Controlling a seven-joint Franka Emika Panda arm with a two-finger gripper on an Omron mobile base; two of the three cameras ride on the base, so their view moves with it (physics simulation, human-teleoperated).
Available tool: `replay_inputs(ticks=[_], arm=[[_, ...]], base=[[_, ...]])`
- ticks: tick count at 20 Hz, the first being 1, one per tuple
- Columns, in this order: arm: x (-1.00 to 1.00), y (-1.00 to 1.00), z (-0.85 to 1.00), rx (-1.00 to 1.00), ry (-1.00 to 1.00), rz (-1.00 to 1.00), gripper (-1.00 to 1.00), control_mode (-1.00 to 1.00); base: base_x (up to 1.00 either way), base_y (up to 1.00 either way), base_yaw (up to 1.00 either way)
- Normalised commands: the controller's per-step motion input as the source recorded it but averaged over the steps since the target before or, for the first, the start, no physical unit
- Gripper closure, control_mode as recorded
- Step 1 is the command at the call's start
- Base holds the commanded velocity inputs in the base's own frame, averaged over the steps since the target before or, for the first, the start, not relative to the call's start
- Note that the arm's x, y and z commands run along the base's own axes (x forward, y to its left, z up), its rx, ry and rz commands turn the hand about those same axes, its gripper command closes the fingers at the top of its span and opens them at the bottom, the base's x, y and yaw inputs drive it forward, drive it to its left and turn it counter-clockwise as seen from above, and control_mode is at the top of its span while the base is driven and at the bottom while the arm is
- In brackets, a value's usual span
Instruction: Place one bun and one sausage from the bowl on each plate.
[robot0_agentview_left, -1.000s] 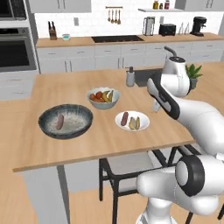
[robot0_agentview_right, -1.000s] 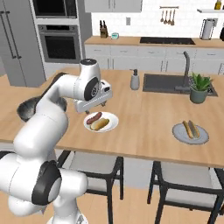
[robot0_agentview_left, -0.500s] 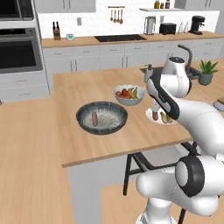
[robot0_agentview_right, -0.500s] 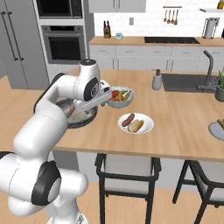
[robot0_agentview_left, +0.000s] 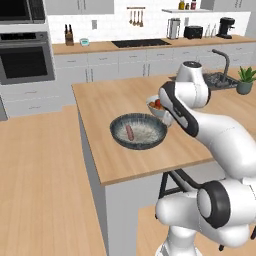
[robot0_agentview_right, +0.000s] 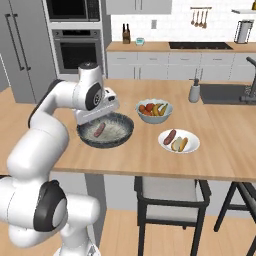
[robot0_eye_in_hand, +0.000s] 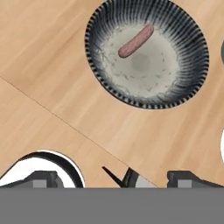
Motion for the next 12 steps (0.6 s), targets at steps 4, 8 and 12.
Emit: replay_inputs(ticks=[4,8,12], arm=[[0.02,0.48,0.06,0.19,0.06,-0.26,-1.0,-1.0],[0.27,0.19,-0.63,0.21,-0.01,-0.34,-1.0,-1.0],[0.57,0.18,-0.86,0.0,-0.18,-0.21,-1.0,-1.0]], base=[[0.0,0.0,0.0],[0.0,0.0,0.0],[0.0,0.0,0.0]])
